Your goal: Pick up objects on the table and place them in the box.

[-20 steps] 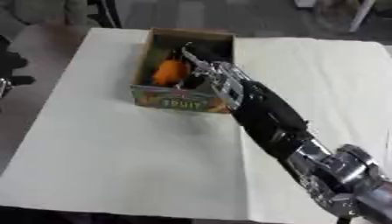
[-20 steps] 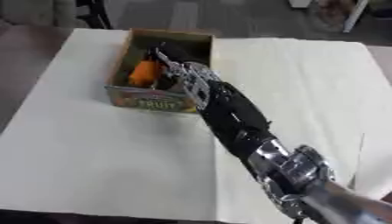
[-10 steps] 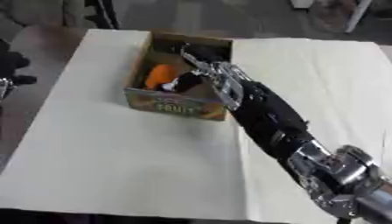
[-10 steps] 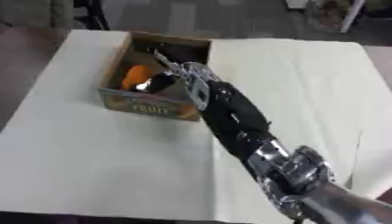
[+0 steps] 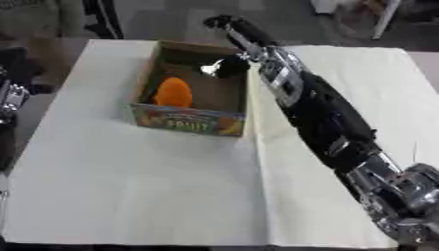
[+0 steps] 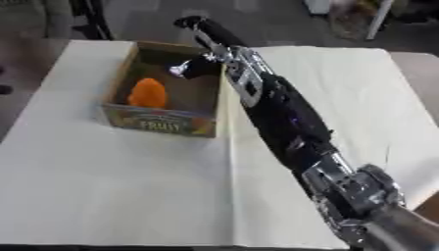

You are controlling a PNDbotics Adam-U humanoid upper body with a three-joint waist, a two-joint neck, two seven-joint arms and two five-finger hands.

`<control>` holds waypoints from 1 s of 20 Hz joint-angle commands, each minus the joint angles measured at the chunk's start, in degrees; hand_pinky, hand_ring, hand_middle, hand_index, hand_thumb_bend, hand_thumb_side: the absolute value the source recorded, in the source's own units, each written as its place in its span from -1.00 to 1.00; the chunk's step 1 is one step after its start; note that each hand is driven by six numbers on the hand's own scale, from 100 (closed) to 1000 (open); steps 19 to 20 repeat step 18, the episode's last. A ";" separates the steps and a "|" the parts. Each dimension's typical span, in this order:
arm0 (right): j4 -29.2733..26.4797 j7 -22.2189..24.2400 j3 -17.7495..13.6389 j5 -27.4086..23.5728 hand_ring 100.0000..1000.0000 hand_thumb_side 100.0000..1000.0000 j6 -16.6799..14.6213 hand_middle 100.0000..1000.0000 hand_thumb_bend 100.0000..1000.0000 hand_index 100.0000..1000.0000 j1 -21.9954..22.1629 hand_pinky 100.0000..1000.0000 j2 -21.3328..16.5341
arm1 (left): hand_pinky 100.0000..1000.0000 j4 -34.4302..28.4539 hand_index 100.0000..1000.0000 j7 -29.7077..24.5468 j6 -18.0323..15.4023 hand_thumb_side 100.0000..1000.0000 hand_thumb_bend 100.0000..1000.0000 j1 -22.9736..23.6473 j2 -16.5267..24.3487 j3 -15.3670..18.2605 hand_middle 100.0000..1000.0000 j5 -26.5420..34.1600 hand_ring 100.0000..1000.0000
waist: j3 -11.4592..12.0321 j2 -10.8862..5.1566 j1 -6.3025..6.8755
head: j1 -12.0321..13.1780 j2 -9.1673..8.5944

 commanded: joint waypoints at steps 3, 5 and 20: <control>-8.55 -2.35 -2.76 -5.08 0.67 -0.59 -0.42 0.50 -0.16 0.70 2.63 0.37 -4.44 | 0.19 -0.47 0.40 0.76 -0.25 -0.30 -0.06 0.12 1.55 1.09 0.14 -0.25 0.40 | -1.92 -1.21 0.11 | 1.68 0.57; -11.64 -4.13 -3.59 -6.98 0.62 -0.65 0.30 0.45 -0.17 0.66 4.82 0.31 -6.02 | 0.19 -0.36 0.40 0.96 -0.33 -0.30 -0.05 0.37 1.70 1.28 0.14 -0.36 0.40 | -2.86 -1.28 -0.01 | 2.23 0.68; -25.47 -9.81 -6.68 -18.57 0.54 -0.64 9.32 0.33 -0.28 0.58 18.53 0.22 -13.26 | 0.18 0.14 0.40 1.86 -0.70 -0.30 -0.07 0.98 2.17 1.74 0.14 -0.74 0.40 | -6.52 -0.77 -0.31 | 3.74 0.79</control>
